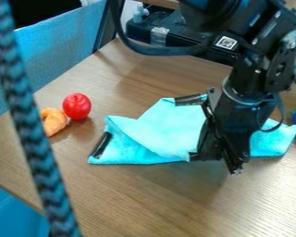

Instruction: Unfolds the cloth from top to bottom

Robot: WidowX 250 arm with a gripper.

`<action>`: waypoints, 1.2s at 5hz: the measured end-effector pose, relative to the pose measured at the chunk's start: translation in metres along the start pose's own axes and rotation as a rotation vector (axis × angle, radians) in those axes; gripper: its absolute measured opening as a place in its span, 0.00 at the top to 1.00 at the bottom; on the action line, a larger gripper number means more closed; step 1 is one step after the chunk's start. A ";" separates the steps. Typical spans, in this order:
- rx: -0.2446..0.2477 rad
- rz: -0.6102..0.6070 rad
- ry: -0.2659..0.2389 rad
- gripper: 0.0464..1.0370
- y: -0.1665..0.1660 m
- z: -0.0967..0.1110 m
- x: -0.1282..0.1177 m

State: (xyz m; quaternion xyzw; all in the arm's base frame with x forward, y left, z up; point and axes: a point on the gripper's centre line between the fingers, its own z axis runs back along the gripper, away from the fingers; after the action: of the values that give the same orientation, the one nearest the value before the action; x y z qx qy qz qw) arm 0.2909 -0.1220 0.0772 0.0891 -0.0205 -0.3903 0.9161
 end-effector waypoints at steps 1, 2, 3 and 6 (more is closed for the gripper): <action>-0.061 -0.010 0.040 0.99 -0.011 0.003 -0.006; -0.086 -0.018 0.015 1.00 -0.017 0.017 -0.007; -0.091 -0.030 0.023 1.00 -0.026 0.018 -0.008; -0.120 -0.055 0.049 1.00 -0.061 0.018 -0.008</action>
State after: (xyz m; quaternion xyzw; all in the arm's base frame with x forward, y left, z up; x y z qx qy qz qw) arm 0.2400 -0.1598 0.0846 0.0441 0.0279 -0.4137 0.9089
